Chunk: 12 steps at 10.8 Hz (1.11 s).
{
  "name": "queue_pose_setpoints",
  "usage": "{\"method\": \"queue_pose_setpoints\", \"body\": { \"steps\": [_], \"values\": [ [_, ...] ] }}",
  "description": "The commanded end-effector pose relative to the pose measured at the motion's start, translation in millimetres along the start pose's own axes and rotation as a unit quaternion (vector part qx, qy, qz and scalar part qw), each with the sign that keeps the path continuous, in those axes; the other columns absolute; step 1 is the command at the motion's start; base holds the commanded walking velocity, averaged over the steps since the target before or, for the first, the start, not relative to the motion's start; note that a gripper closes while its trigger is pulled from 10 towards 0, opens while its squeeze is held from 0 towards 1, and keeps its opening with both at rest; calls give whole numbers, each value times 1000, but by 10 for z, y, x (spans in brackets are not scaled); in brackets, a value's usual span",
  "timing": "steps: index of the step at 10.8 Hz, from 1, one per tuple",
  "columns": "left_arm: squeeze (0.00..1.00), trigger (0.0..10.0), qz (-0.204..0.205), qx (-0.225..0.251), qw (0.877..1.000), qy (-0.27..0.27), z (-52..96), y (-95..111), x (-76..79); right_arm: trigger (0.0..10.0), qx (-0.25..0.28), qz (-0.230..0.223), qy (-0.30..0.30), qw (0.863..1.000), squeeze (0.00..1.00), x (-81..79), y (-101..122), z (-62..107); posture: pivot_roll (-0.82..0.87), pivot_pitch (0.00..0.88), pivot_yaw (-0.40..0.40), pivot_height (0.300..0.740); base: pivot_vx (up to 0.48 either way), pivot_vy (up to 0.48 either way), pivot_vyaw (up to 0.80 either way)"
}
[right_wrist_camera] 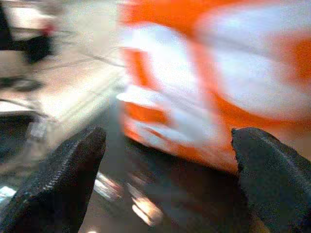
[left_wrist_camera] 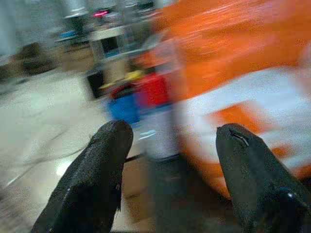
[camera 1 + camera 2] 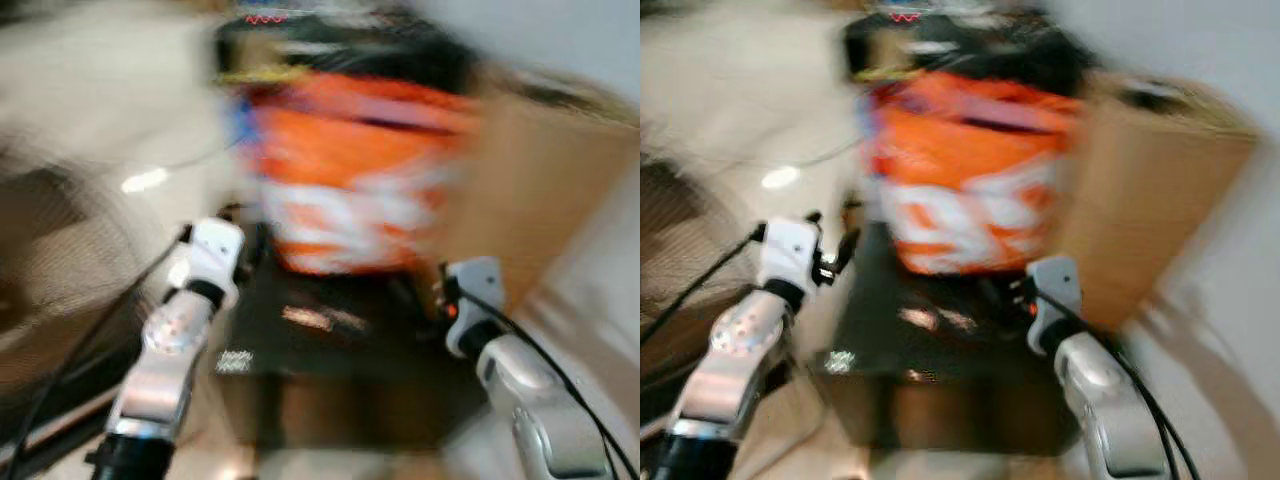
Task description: Hang keys on a hook
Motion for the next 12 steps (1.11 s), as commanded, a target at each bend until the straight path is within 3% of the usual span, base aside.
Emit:
{"method": "queue_pose_setpoints", "body": {
  "steps": [1,4,6,7,8,9,10,12],
  "values": [
    [20,10000,0,-1,1000,-3,-9,11,19,10000,3,-1,6,1000,0,7,18,23,-14,0,-36,740,375,0,800],
    [0,10000,-11,-9,1000,-17,-3,-36,57,10000,-11,-17,-25,999,0,108,-55,-41,-12,0,-39,740,207,0,0],
    [0,10000,-32,-27,997,-70,21,-174,147,10000,-58,16,-28,998,0,193,-199,-69,-17,0,-44,740,0,0,0],
    [0,10000,-32,-33,994,-96,29,-226,184,10000,-62,6,-18,998,0,205,-229,-104,-17,0,-44,740,0,0,0],
    [0,10000,-46,-47,988,-138,42,-300,250,10000,-60,-1,-13,998,1000,218,-260,-176,-21,0,-47,740,0,0,0],
    [0,10000,-72,-65,971,-218,93,-407,388,10000,-93,-3,27,995,1000,137,-425,-285,-23,0,-56,740,0,0,0],
    [0,10000,-79,-73,960,-258,111,-460,449,10000,-121,20,36,992,1000,113,-569,-347,-21,0,-65,740,0,0,0],
    [0,10000,-93,-94,916,-379,252,-591,642,10000,-195,67,20,978,1000,173,-951,-442,-18,0,-88,740,0,0,0]
  ]
}}
Point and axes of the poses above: a point about 5 cm out from each wrist's last joint towards the gripper, its own z axis pointing back from the gripper into the wrist, its own y axis along the axis of the wrist's last joint, x = y × z, the point moved 3 cm from there along -z, pointing out of the wrist towards the gripper, and after that the axes turned 7 degrees about -z, right-handed, at the moved point
